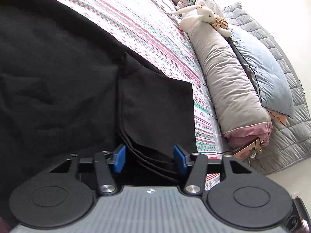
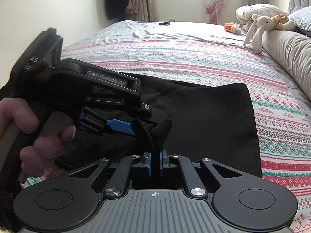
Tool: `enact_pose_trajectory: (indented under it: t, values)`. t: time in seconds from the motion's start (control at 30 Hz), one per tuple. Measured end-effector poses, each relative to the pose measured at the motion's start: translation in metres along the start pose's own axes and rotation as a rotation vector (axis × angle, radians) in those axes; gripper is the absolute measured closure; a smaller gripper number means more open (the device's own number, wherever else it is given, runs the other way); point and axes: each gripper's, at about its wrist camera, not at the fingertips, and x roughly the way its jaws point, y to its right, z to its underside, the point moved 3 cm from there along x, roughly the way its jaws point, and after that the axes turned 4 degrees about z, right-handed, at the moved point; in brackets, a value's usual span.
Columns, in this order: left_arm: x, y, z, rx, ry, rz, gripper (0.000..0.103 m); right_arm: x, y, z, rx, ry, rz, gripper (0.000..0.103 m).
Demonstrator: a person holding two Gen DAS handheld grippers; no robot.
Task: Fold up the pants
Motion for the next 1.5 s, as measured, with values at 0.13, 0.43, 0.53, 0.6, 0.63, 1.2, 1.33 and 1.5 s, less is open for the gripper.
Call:
enact_pose_trajectory:
  t: [0.13, 0.43, 0.53, 0.6, 0.63, 1.2, 1.33, 1.5]
  values:
    - [0.006, 0.001, -0.003, 0.005, 0.014, -0.011, 0.048, -0.003, 0.000, -0.001, -0.016, 0.000, -0.006, 0.095]
    - [-0.007, -0.007, -0.009, 0.017, 0.037, -0.126, 0.074, 0.000, -0.009, -0.005, -0.088, -0.040, -0.033, 0.085]
    - [-0.020, -0.002, -0.016, 0.079, 0.072, -0.217, 0.074, -0.005, -0.009, -0.011, -0.091, -0.054, -0.077, 0.058]
    - [-0.030, -0.002, -0.020, 0.110, 0.095, -0.264, 0.074, -0.008, -0.007, -0.016, -0.081, -0.052, -0.082, 0.039]
    - [-0.035, -0.002, -0.022, 0.118, 0.104, -0.283, 0.074, -0.008, -0.007, -0.018, -0.083, -0.058, -0.075, 0.039]
    - [-0.150, -0.063, -0.045, 0.150, 0.283, -0.542, 0.074, 0.058, -0.009, -0.043, 0.064, -0.259, 0.007, 0.032]
    - [-0.180, -0.088, -0.048, 0.112, 0.322, -0.585, 0.074, 0.067, -0.032, -0.042, 0.002, -0.273, -0.002, 0.032]
    - [-0.214, -0.107, -0.048, 0.084, 0.367, -0.655, 0.074, 0.078, -0.062, -0.043, -0.059, -0.285, -0.019, 0.031]
